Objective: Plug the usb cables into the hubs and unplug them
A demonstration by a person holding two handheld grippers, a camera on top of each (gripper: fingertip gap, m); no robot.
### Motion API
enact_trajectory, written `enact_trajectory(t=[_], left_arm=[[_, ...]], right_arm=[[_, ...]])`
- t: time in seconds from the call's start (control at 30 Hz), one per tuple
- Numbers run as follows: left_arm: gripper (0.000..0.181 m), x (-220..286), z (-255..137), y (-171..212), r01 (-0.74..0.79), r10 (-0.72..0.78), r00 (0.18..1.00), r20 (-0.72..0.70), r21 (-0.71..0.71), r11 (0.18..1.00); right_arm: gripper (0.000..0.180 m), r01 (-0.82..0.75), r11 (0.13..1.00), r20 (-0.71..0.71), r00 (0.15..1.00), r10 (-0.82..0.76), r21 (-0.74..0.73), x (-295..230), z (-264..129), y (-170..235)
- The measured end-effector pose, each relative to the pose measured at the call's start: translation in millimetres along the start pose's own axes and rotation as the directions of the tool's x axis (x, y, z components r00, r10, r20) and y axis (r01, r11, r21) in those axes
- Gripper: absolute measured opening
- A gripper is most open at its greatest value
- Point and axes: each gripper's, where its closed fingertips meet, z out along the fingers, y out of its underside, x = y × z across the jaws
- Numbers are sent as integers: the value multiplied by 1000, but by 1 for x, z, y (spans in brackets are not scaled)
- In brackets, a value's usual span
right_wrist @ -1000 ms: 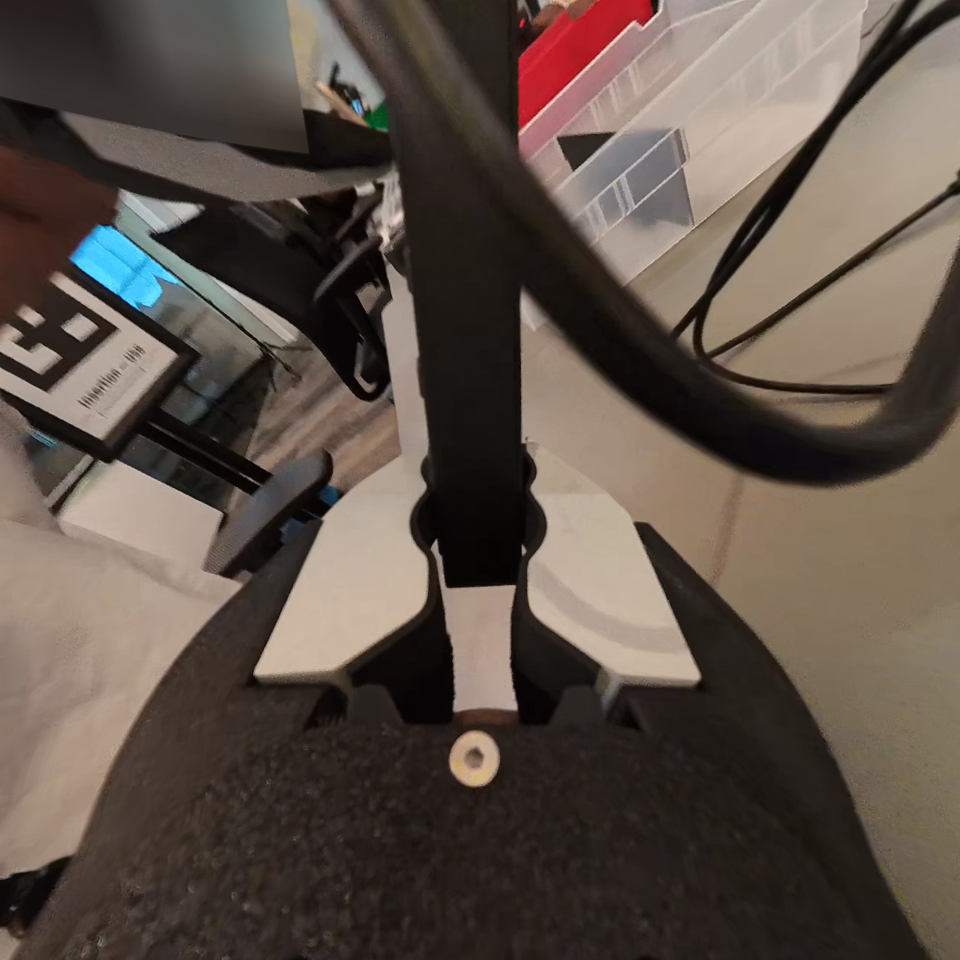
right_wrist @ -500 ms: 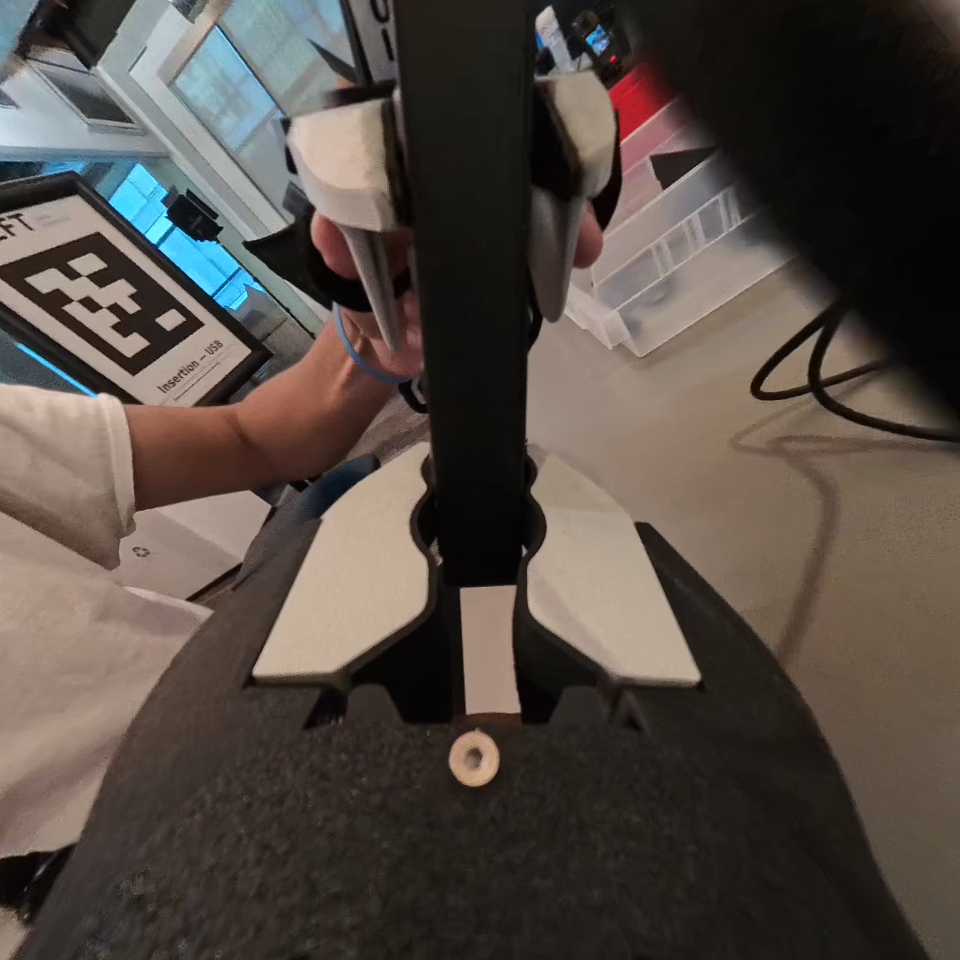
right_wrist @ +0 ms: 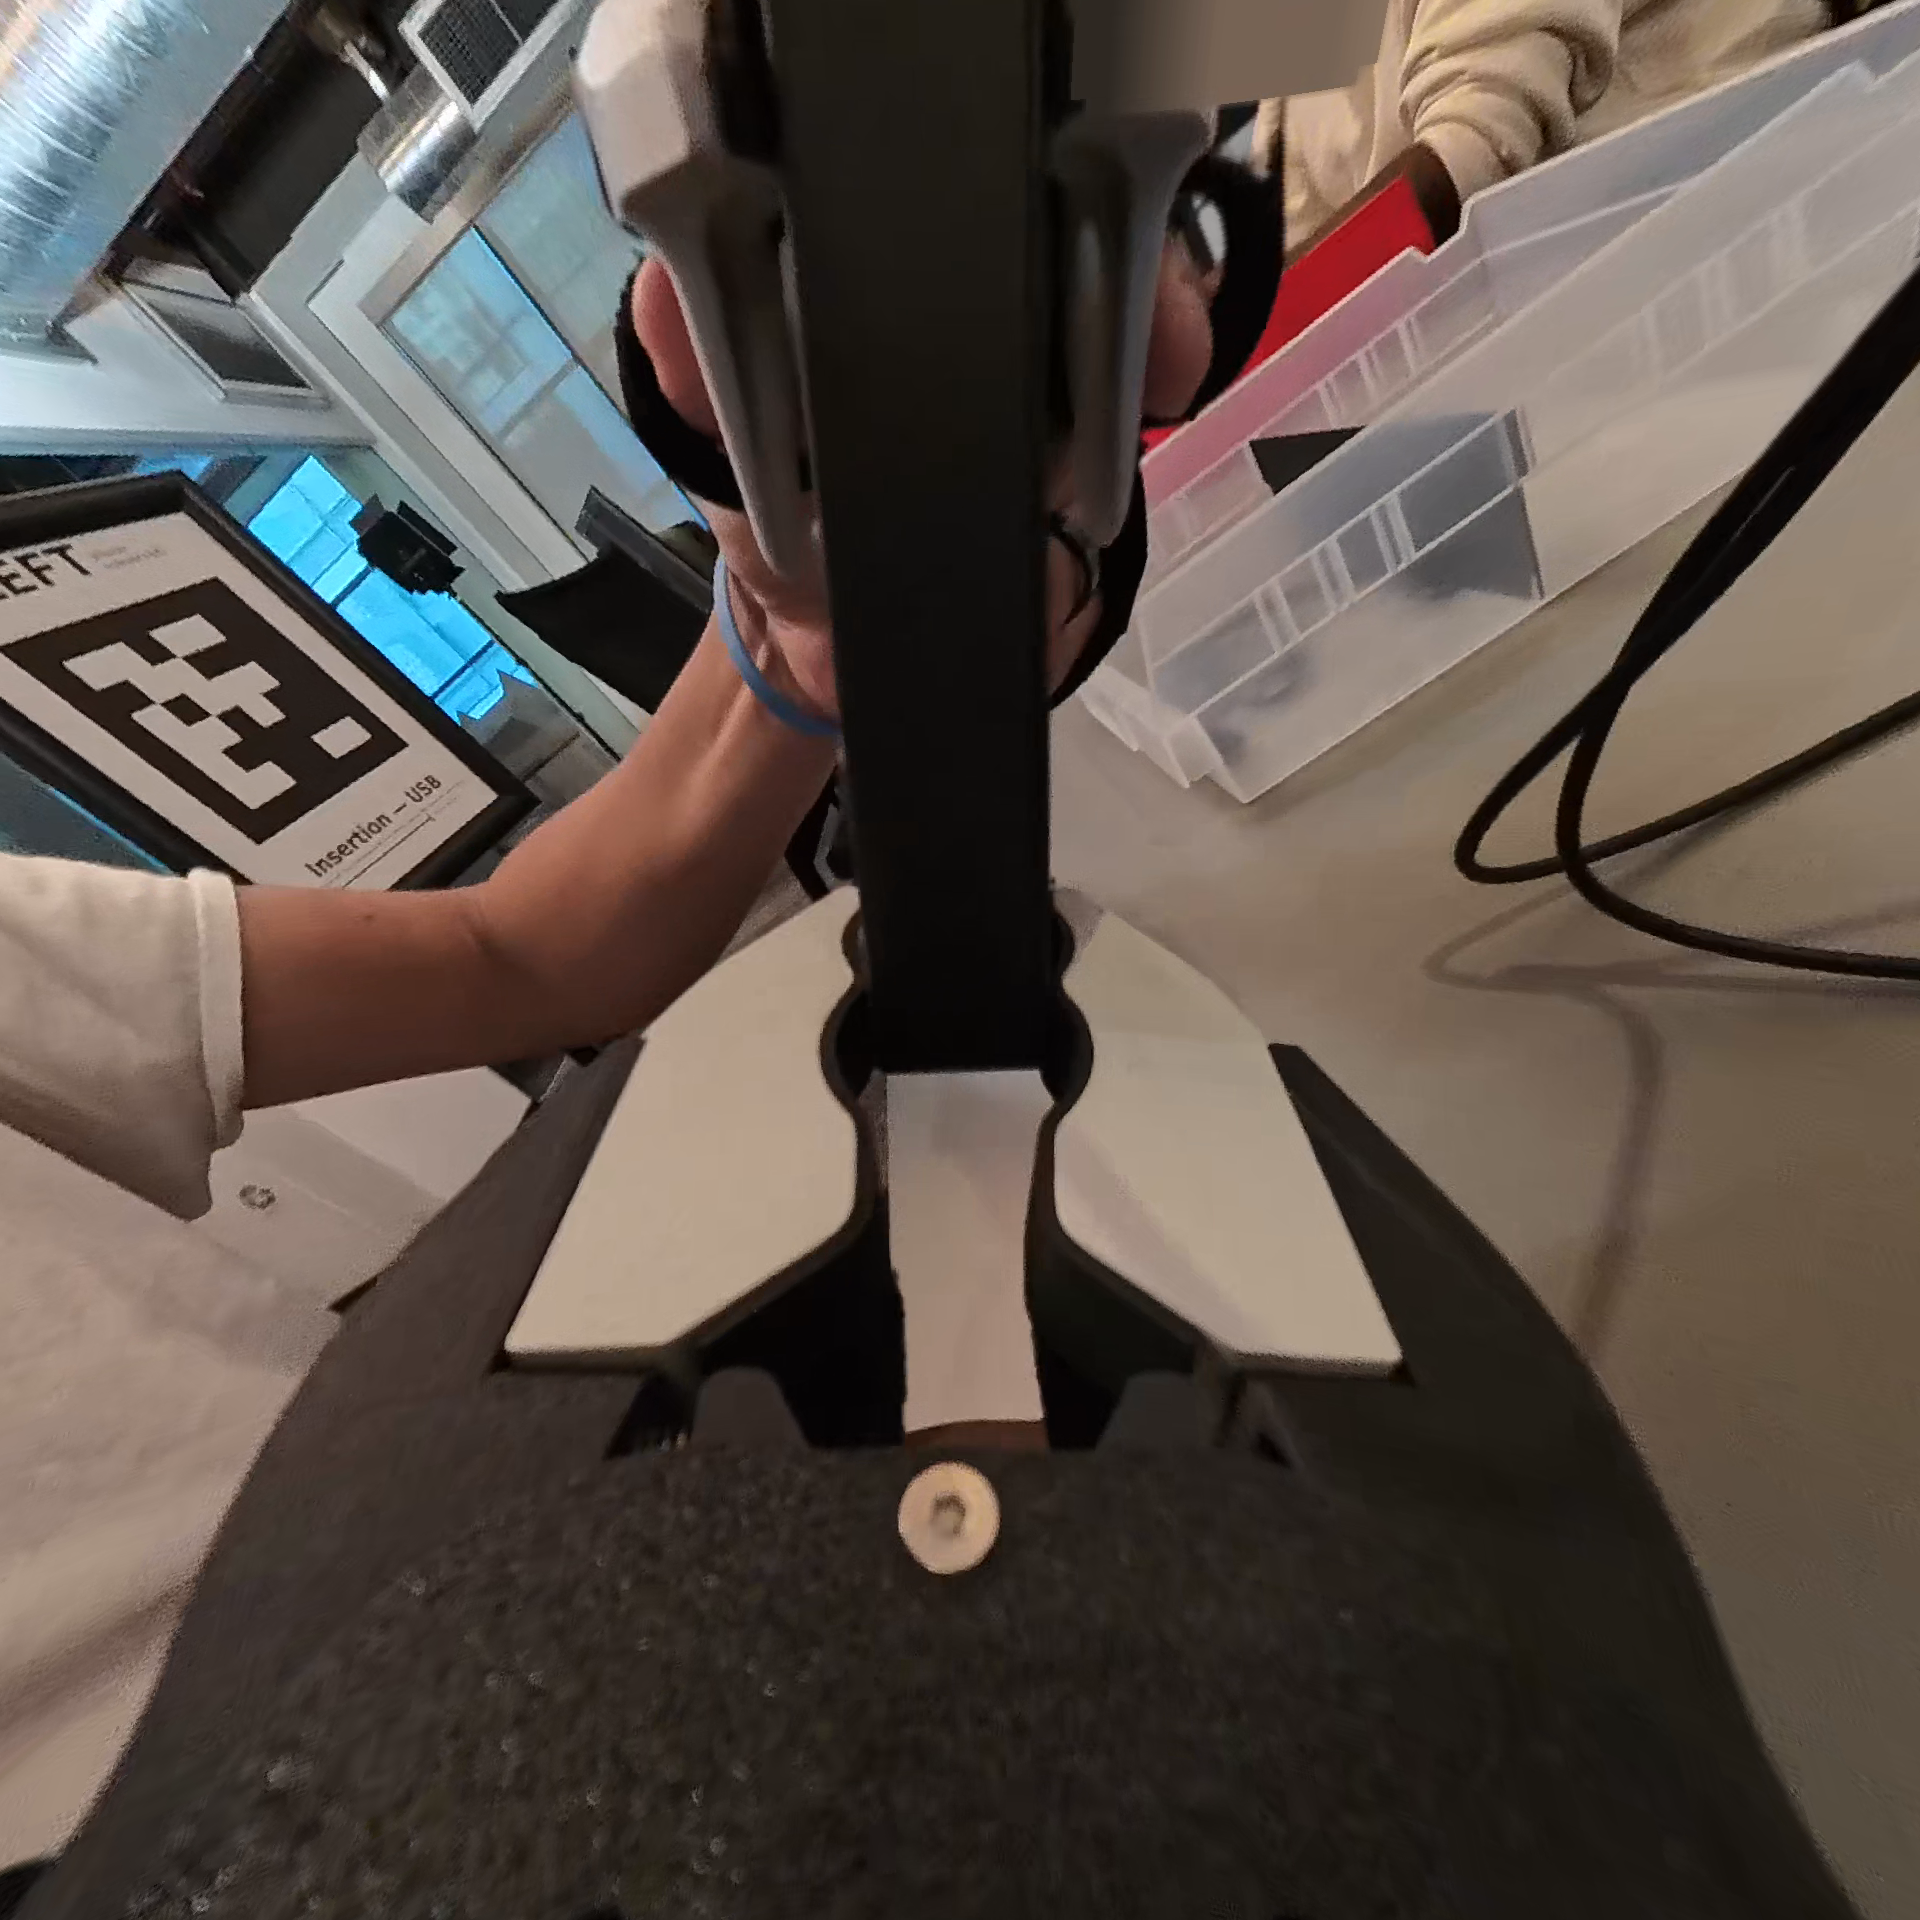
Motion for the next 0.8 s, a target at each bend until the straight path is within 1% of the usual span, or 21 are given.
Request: enact_trajectory(t=[0.13, 0.27, 0.33, 0.37, 0.4, 0.43, 0.5, 0.6, 0.8], left_arm=[[25, -4, 0, 0, 41, -41, 999, -28, 20, 999], [25, -8, 0, 0, 23, -23, 1000, -13, 23, 999], [25, -7, 3, 1, 10, -10, 1000, -11, 12, 1000], [25, -6, 5, 2, 7, -7, 1000, -13, 6, 1000], [25, -5, 7, 1, 7, -7, 1000, -15, 6, 1000], [26, -5, 7, -1, 3, -3, 1000, -13, 4, 1000], [26, -5, 7, -3, -2, 2, 1000, -9, 9, 1000], [26, -8, 9, -4, 29, -29, 999, -15, 16, 999], [26, -8, 19, 7, 34, -35, 998, -52, -28, 999]], right_arm=[[27, 11, 999, -17, 1000, -12, -47, 2, 1, 4], [29, -44, 997, -10, 999, 44, -67, 7, 1, 3], [33, -46, 997, -2, 999, 46, -67, 7, 3, 0], [35, -39, 996, 24, 999, 41, -75, 3, 4, 0], [29, -28, 996, 25, 999, 30, -80, 2, 6, -1], [28, 0, 997, 11, 1000, 0, -76, 3, 6, -2], [27, 17, 997, 4, 1000, -17, -71, 3, 5, -4], [27, 20, 998, -2, 1000, -20, -66, 4, 4, -4], [28, -23, 994, 18, 1000, 25, -108, 4, 11, 11]])
